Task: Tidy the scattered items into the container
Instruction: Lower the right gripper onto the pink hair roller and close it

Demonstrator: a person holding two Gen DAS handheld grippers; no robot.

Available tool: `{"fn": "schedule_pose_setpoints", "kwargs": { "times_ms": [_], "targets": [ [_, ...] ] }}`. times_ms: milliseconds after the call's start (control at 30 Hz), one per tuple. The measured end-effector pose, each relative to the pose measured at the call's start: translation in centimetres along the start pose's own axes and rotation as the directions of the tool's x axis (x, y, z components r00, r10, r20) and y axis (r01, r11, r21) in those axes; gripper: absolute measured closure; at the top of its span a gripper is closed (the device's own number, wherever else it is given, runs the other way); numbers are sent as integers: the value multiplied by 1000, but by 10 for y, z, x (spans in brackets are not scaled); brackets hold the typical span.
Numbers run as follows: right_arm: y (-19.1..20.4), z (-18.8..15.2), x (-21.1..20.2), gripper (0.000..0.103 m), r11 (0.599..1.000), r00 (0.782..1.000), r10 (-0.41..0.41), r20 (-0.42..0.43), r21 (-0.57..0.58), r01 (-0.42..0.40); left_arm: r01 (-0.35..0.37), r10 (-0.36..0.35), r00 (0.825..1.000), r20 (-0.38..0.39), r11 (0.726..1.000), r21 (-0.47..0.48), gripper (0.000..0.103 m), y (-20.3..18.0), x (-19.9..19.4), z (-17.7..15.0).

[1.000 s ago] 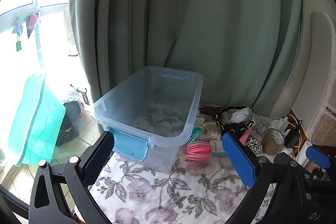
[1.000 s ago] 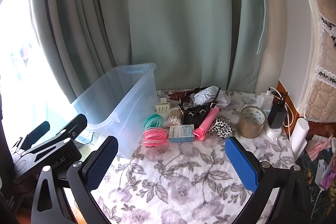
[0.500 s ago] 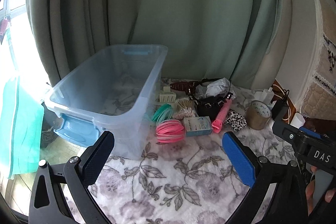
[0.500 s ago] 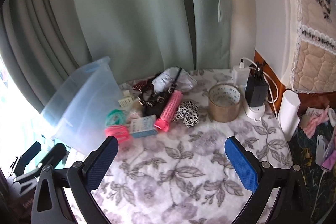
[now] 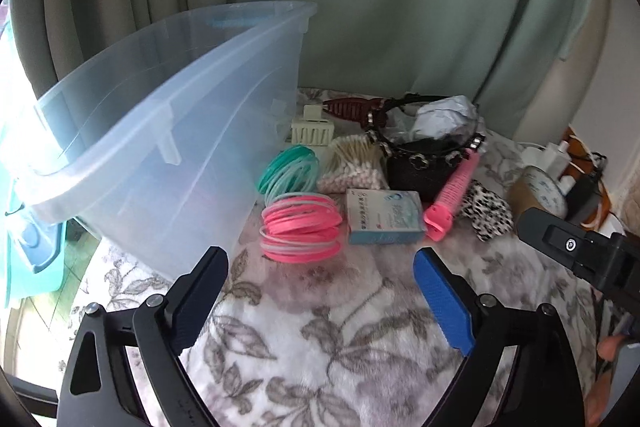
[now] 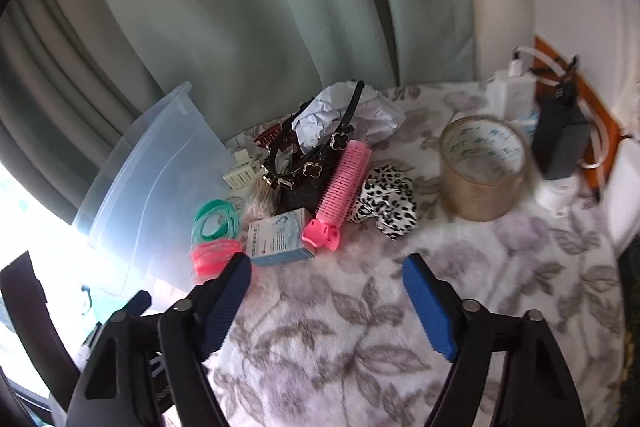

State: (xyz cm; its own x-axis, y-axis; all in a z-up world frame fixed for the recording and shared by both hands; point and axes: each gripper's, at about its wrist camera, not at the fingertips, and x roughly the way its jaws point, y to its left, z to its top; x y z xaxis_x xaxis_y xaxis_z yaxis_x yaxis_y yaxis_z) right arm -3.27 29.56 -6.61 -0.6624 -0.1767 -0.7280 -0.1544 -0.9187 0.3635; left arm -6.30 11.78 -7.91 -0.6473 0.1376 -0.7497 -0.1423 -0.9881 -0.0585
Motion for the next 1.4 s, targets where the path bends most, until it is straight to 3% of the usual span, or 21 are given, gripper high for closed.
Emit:
{"fn": "schedule_pose_setpoints", "kwargs": {
  "times_ms": [200, 500, 700, 967, 1267, 1400],
  "targets": [
    [-7, 11, 40, 45, 997, 996, 65, -66, 35, -63, -61, 60, 998, -13, 996, -62, 9, 1, 36, 2],
    [-10, 20, 91, 48, 997, 989, 64, -131, 55, -57, -85, 79, 995, -52, 990, -114, 9, 11, 67, -1],
    [-8, 18, 113, 48, 998, 989, 38, -144, 59, -30, -109, 106, 994, -29, 985, -135, 9, 13, 70, -2],
    [-11, 9, 117, 60, 997, 990, 25, -140, 75, -15, -98, 93, 995, -39, 985, -145, 12, 11, 70, -1],
    [-11, -3, 111, 68, 996, 991, 28, -129, 85, -17, -163, 163, 987, -2, 987, -19, 13, -13, 66, -3],
    [-10, -8, 112, 69, 997, 991, 27, -128, 77, -17, -209, 209, 978, 18, 977, -38, 13, -6, 72, 1]
  ]
}}
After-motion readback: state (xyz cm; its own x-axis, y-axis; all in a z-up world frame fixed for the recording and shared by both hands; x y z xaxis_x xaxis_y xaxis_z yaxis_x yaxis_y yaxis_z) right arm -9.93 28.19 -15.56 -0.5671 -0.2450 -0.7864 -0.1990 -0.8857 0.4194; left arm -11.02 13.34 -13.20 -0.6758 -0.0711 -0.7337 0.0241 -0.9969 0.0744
